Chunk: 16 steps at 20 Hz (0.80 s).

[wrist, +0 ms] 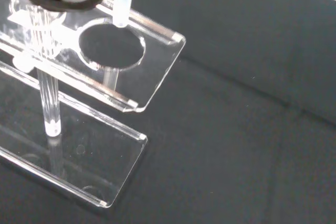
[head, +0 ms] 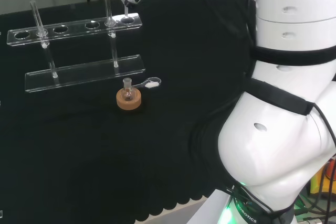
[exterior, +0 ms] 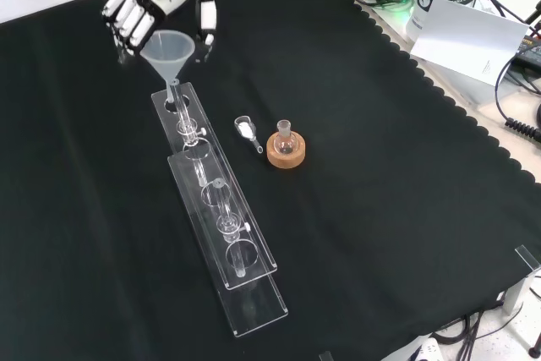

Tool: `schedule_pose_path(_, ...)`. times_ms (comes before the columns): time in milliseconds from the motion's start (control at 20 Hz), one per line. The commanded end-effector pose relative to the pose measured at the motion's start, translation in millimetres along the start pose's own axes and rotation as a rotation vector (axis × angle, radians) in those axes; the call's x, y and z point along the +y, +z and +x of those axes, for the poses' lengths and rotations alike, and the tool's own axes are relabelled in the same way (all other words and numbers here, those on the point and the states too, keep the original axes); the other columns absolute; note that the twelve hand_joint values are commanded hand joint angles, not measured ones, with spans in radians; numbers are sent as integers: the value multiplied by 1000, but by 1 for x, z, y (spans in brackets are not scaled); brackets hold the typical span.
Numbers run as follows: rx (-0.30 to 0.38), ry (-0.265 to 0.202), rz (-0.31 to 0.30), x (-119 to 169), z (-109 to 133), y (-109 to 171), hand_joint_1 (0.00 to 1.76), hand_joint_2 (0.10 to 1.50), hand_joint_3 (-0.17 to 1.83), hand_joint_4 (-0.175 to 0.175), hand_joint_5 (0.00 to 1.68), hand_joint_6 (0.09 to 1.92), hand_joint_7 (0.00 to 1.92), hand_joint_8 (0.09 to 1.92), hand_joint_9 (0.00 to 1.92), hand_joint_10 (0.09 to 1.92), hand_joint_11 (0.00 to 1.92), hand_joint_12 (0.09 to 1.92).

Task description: Pick up the funnel from the transparent funnel stand.

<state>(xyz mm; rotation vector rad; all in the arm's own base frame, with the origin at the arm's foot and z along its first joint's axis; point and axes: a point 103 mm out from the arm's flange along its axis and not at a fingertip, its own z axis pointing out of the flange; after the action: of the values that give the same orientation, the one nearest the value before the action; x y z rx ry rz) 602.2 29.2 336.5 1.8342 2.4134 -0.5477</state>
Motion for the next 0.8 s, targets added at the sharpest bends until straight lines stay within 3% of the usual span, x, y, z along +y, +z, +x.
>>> schedule_pose_path(50, -27, 34, 11, -52, -5, -24, 796, 692, 460, -56, 505, 129, 328, 770, 487, 686, 208, 1360)
schedule_pose_path(500, -63, 89, 43, -111, 12, -29, 797, 683, 481, -57, 497, 139, 322, 783, 558, 656, 226, 1357)
schedule_pose_path(800, -77, 85, 44, -144, 33, -21, 798, 680, 486, -56, 492, 142, 322, 784, 568, 650, 231, 1357)
